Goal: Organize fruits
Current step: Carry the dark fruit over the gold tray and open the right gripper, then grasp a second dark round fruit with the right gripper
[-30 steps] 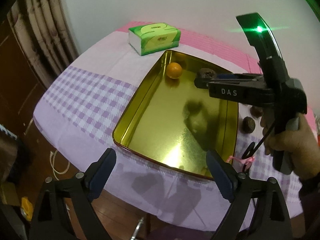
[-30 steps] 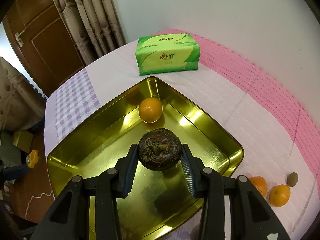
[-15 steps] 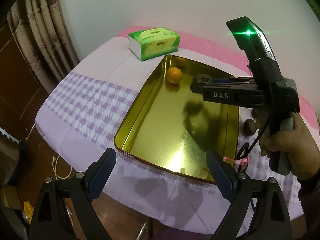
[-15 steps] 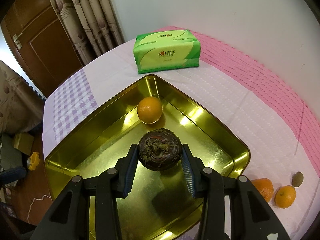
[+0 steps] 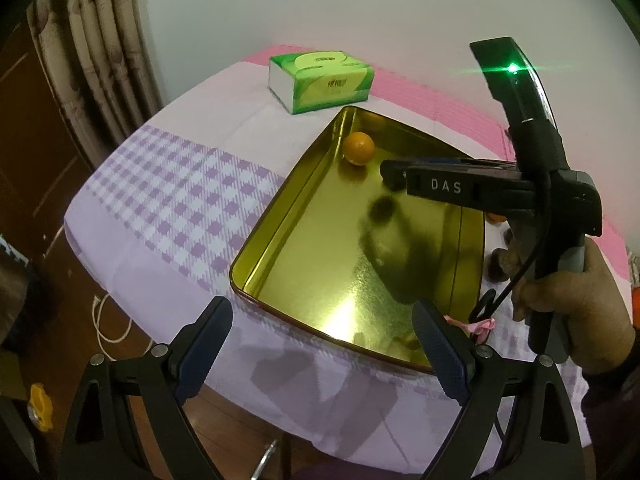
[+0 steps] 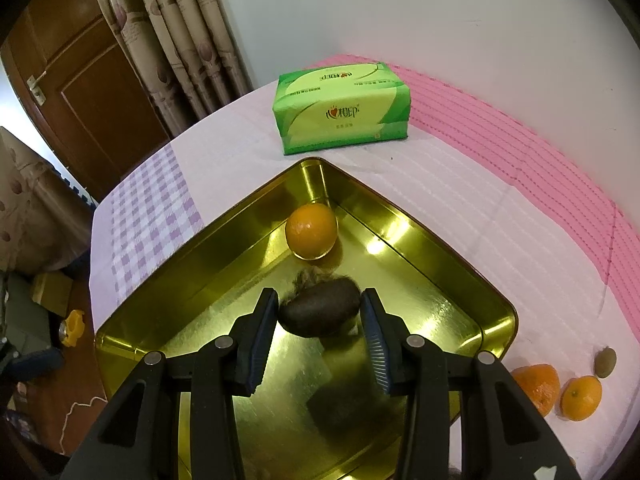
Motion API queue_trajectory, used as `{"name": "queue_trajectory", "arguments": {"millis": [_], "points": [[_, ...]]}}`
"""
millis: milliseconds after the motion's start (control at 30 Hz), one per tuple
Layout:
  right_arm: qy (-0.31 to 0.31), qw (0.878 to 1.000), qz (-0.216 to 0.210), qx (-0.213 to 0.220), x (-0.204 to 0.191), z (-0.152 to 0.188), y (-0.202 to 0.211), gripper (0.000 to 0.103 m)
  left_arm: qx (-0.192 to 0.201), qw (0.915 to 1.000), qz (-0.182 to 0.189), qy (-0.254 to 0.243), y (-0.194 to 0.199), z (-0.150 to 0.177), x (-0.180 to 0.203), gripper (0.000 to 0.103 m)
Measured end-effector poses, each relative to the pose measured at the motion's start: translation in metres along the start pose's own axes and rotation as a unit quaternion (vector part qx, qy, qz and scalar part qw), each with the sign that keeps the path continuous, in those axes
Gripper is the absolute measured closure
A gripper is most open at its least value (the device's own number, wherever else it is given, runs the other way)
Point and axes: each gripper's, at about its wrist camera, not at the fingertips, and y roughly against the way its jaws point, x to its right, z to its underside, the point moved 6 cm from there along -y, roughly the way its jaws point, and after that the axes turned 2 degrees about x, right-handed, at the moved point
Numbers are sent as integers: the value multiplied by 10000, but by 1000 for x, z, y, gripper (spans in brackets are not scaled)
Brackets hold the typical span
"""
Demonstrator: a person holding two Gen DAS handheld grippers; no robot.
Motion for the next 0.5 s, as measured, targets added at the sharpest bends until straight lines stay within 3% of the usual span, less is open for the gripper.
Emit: {"name": "queue_trajectory", "arguments": {"millis": [167, 300, 500], "points": [[-82, 9998, -36, 154, -1, -9, 8, 63, -43, 10000, -2, 89, -1, 0, -3, 12], [-74, 9989, -19, 458, -2, -10, 39, 63, 28, 9999, -157, -8, 0, -3, -4, 12], [-174, 9956, 358, 852, 22, 34, 111, 59, 42, 9999, -97, 46, 1, -2, -5, 13]]}}
